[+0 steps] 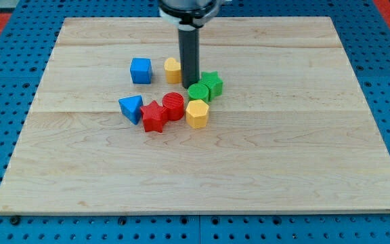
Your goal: Move yellow hexagon along with green circle a bit up
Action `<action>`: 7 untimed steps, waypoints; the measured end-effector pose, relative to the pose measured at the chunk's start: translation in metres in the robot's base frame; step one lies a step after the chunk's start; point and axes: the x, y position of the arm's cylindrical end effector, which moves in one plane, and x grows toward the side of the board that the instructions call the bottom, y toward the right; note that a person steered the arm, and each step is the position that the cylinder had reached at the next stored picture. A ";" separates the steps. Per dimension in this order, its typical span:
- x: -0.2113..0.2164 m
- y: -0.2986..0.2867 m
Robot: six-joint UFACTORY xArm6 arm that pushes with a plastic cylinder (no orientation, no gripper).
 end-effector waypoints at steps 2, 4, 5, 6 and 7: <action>0.010 0.014; 0.000 0.067; 0.023 0.062; 0.078 0.059; 0.120 0.005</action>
